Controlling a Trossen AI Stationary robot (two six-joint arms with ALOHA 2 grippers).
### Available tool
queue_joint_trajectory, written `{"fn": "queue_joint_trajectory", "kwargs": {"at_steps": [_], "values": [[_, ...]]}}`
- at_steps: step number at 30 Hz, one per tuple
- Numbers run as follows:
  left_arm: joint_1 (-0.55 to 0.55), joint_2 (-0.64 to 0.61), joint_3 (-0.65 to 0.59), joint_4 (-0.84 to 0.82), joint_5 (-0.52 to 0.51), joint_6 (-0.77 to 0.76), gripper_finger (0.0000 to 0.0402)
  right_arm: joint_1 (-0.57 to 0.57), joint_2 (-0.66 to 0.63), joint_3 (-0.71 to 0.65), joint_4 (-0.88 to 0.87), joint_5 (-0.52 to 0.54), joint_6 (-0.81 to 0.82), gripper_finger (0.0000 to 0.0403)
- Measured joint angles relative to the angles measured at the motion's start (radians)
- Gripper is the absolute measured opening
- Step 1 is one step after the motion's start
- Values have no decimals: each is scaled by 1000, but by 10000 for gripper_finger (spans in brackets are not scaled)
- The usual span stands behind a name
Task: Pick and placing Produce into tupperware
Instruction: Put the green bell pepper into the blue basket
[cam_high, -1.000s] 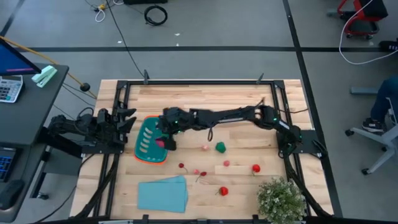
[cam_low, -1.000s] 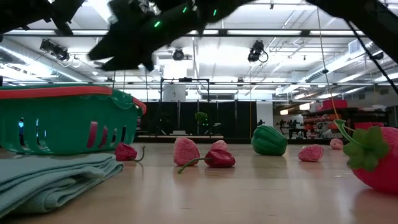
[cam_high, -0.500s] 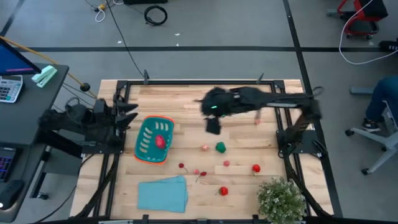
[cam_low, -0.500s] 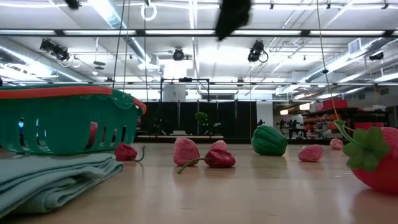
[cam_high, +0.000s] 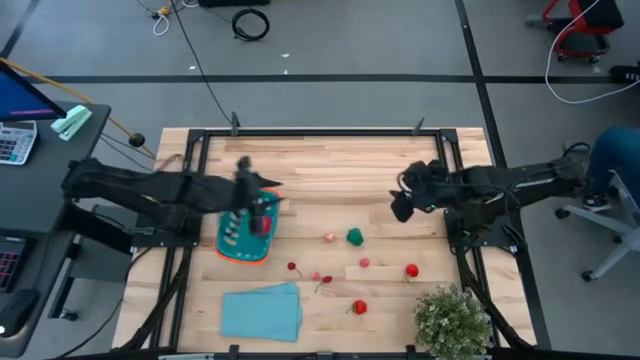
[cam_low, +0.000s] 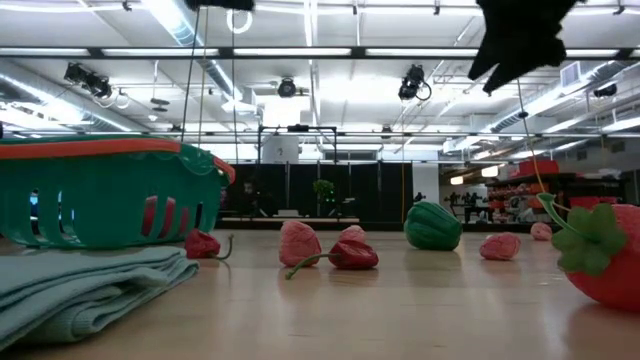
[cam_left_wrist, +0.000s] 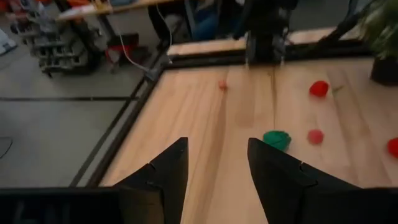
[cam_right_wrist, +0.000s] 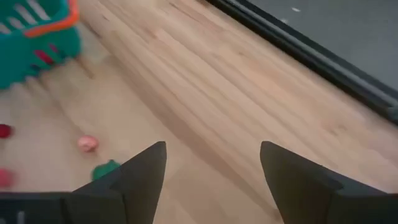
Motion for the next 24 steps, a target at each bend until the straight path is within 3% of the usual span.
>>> {"fn": "queue_joint_trajectory", "kwargs": {"at_steps": [2, 5, 10, 17, 24], "values": [[21, 77, 0, 15, 59, -8, 172, 28, -45, -77, 93, 1, 2, 271], [64, 192, 0, 74, 230, -18, 172, 54, -83, -165, 231, 0, 1, 272], [115, 363, 0, 303, 495, 68, 172, 74, -82, -249, 423, 1, 2, 272], [135, 547, 0, 371, 524, 328, 179, 103, -15, -270, 454, -27, 67, 272], [133, 675, 0, 490, 525, 418, 230, 111, 40, -270, 456, 8, 93, 272]]}}
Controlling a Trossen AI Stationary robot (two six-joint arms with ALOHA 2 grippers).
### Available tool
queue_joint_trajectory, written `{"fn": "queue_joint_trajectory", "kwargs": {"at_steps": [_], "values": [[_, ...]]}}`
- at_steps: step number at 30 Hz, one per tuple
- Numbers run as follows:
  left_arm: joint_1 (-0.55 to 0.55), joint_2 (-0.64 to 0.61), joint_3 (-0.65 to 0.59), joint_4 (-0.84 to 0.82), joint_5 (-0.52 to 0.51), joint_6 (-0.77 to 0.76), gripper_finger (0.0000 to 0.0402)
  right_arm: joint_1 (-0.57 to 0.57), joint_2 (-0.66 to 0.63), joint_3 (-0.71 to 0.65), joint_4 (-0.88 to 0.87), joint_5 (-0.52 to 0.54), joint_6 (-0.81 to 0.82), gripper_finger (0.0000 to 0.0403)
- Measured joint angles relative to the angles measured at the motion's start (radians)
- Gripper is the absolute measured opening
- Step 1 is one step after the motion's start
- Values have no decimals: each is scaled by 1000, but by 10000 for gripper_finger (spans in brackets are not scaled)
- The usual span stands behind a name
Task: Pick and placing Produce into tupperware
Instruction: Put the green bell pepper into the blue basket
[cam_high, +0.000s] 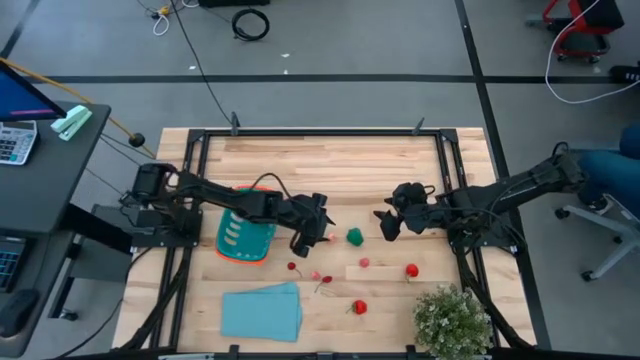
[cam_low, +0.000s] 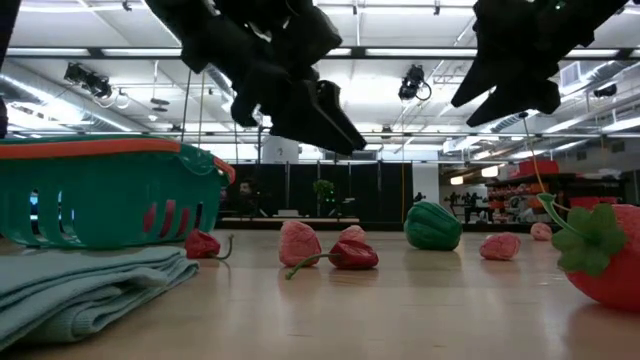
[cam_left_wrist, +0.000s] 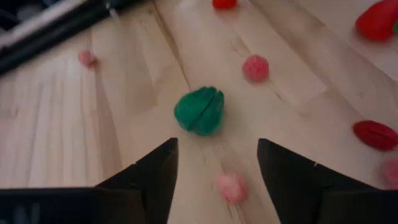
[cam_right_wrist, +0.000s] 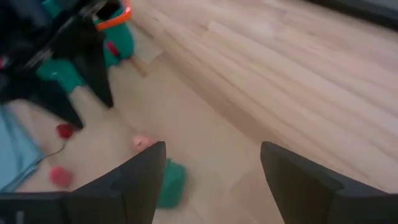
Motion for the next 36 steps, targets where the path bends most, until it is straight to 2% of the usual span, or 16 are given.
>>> {"fn": "queue_joint_trajectory", "kwargs": {"at_steps": [6, 11, 16, 20, 24, 32, 33, 36], "values": [[-11, 47, 0, 105, 0, 61, 265, 0, 30, 1, 1, 14, 62, 272], [-7, 56, 0, 122, 1, 16, 275, 14, 84, 1, 4, -104, 123, 271], [7, 61, 0, 133, 0, -63, 270, 37, 203, 1, 32, -199, 142, 271], [11, 62, 0, 156, -1, -89, 267, 40, 299, 1, 42, -221, 163, 258], [14, 62, 0, 154, -1, -122, 266, 40, 336, 1, 41, -220, 158, 203], [25, 62, 0, 156, -1, -134, 266, 39, 344, 2, 51, -214, 89, 19], [25, 62, 0, 157, -1, -152, 266, 39, 352, 2, 56, -204, 90, 11], [25, 62, 0, 158, 0, -200, 266, 46, 376, 2, 83, -146, 132, 19]]}}
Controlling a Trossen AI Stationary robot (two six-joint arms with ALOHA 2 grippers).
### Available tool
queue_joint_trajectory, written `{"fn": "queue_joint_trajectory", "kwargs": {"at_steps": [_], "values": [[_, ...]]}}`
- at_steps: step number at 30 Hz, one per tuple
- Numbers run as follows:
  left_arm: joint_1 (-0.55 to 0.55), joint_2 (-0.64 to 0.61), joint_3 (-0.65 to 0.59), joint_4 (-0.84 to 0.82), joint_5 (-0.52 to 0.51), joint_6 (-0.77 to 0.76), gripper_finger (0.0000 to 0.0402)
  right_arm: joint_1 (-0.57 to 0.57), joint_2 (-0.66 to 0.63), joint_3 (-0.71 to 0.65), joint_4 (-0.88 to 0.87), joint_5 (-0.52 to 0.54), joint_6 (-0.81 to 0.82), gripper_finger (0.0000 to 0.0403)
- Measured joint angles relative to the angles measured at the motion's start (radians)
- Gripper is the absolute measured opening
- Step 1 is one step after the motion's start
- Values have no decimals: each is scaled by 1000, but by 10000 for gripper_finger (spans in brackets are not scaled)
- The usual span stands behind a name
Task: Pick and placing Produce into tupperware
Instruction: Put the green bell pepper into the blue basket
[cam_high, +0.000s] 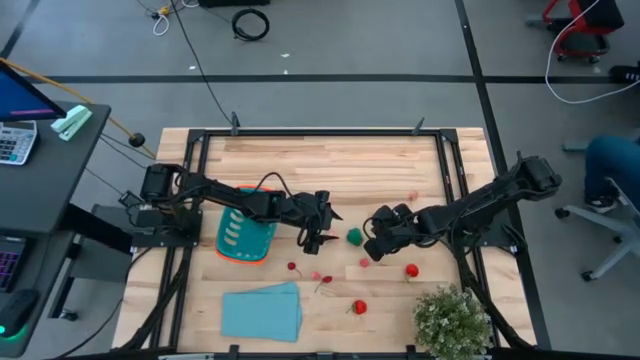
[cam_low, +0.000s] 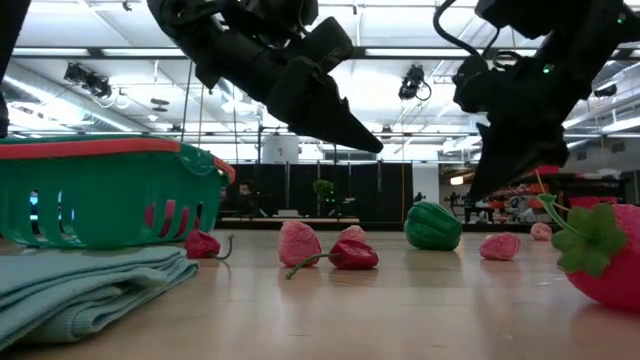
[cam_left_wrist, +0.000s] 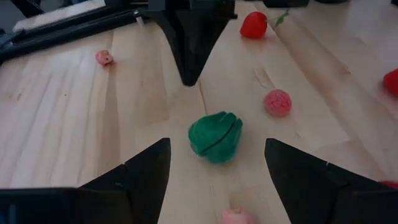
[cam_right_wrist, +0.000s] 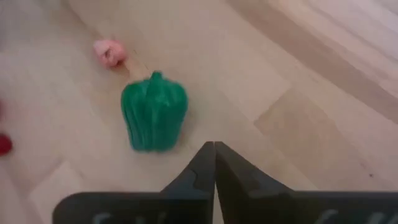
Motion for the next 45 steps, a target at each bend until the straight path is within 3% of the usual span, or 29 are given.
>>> {"fn": "queue_joint_trajectory", "kwargs": {"at_steps": [11, 25, 31, 45], "values": [[-2, 0, 0, 0, 0, -49, 260, 31, 90, 0, 191, 11, -6, 6], [-2, 99, 0, 27, 0, -54, 258, -37, 217, 0, 227, 2, 5, 4], [-7, 112, -1, 58, 0, -54, 258, -57, 268, 0, 412, -22, -64, 3], [-69, 112, 0, 51, 2, -54, 259, -119, 270, 0, 599, -70, -190, 3]]}}
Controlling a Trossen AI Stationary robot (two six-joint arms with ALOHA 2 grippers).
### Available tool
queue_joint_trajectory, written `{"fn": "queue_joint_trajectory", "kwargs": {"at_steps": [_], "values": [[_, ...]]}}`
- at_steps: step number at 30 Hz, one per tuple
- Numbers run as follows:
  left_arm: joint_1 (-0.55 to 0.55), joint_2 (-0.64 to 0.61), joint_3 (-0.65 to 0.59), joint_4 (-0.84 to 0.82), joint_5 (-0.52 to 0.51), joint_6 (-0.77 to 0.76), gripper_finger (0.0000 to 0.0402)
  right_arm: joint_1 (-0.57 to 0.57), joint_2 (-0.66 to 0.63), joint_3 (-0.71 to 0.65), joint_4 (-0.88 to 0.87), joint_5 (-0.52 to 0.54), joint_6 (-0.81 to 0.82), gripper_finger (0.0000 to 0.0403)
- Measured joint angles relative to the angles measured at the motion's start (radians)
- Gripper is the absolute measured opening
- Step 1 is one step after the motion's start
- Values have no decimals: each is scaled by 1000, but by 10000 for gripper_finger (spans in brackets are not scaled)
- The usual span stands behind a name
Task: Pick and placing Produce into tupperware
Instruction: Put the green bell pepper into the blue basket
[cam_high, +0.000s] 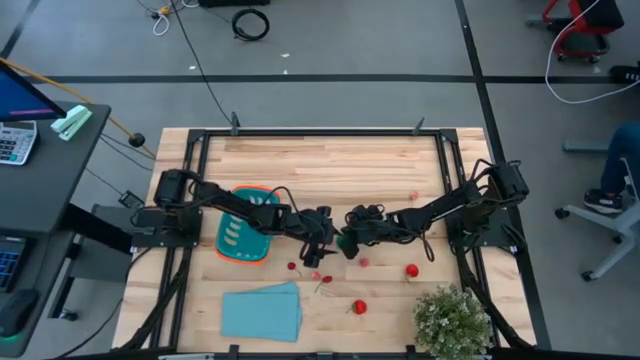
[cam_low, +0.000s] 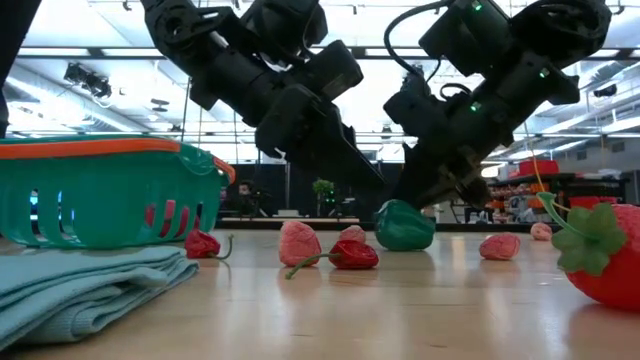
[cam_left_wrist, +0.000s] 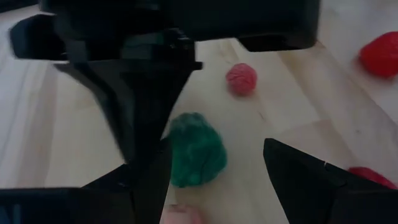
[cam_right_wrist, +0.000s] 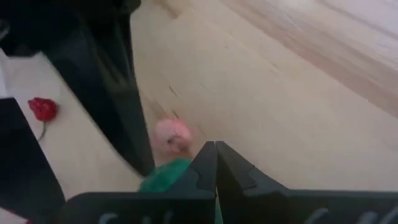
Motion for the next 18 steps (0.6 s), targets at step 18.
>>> {"fn": "queue_joint_trajectory", "kwargs": {"at_steps": [18], "values": [[-29, 37, 0, 26, -76, -146, 260, 47, -92, 0, -219, 74, 7, 3]]}}
